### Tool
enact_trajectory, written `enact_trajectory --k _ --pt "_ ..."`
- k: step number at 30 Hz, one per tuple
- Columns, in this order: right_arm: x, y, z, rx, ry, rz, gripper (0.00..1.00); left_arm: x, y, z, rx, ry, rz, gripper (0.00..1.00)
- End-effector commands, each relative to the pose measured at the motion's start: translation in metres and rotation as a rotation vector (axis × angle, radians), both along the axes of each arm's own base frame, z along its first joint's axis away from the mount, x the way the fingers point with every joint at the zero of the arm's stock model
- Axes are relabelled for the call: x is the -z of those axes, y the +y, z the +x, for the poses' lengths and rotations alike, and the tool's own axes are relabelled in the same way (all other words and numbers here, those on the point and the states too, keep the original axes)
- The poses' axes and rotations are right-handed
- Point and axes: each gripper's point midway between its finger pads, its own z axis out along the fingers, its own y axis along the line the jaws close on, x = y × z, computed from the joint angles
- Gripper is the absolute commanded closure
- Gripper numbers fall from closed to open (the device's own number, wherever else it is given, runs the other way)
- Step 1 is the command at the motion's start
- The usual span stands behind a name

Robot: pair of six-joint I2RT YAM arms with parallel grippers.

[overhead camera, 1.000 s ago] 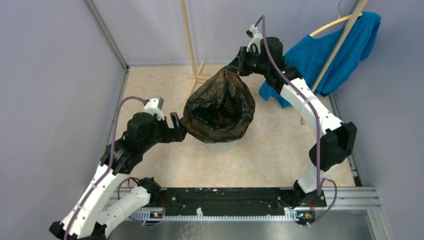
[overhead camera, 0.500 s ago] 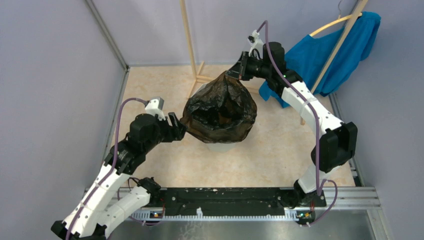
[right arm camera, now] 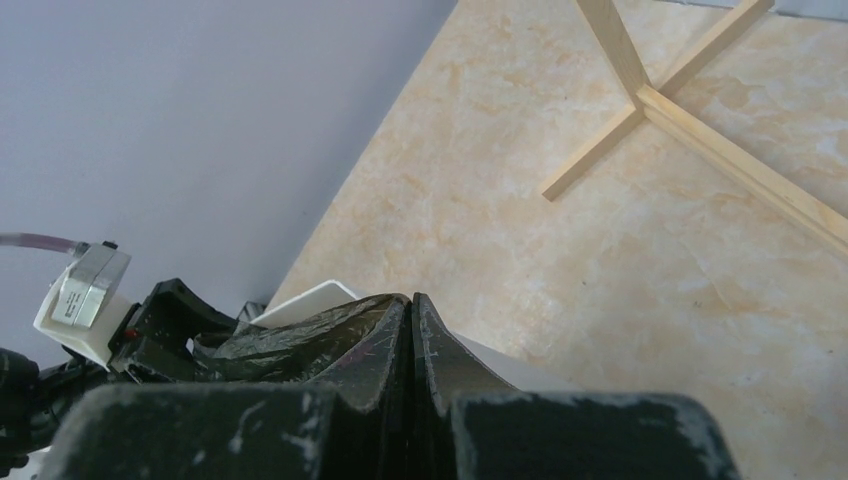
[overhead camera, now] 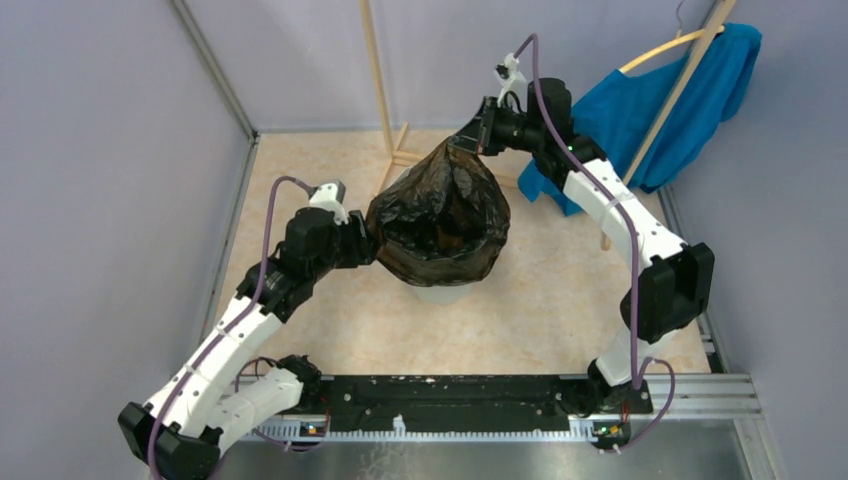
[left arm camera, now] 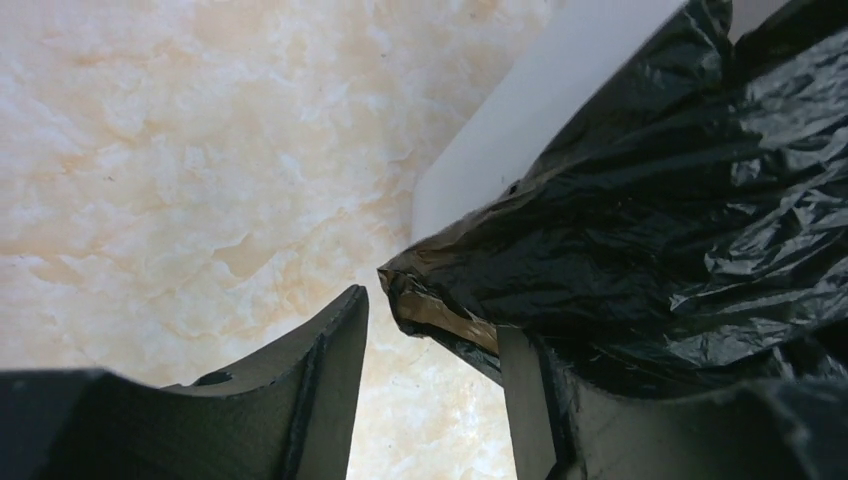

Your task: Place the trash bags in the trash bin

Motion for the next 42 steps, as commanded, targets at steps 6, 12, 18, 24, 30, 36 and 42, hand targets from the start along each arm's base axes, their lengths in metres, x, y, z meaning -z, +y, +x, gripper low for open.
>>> enact_trajectory --k 6,12,18,24,30,36,42 --pt "-0.023 0.002 0.01 -0.031 -0.069 0.036 1.0 -0.029 0.007 0.031 -0.051 -0.116 0.001 0.63" --pt "-0.018 -0.006 0.025 0.003 -0.069 0.035 1.0 -0.022 0.002 0.041 -0.055 -0.096 -0.001 0.86" --pt "0.005 -0.015 0.046 0.032 -0.016 0.03 1.0 -0.006 0.004 0.053 -0.098 -0.046 0.012 0.98" --pt "0.035 -0.02 0.043 0.023 0.057 0.006 1.0 -0.003 -0.014 0.059 -0.025 -0.026 -0.019 1.0" --pt "0.034 -0.03 0.034 0.059 0.034 -0.007 1.0 0.031 -0.022 0.047 0.012 0.054 -0.053 1.0" --pt "0.065 -0.047 0.038 0.092 0.118 -0.016 0.99 0.059 -0.036 0.024 0.074 0.158 -0.133 1.0" --pt "0.064 -0.055 0.023 0.094 0.133 -0.066 0.92 0.063 -0.038 0.015 0.095 0.182 -0.146 1.0"
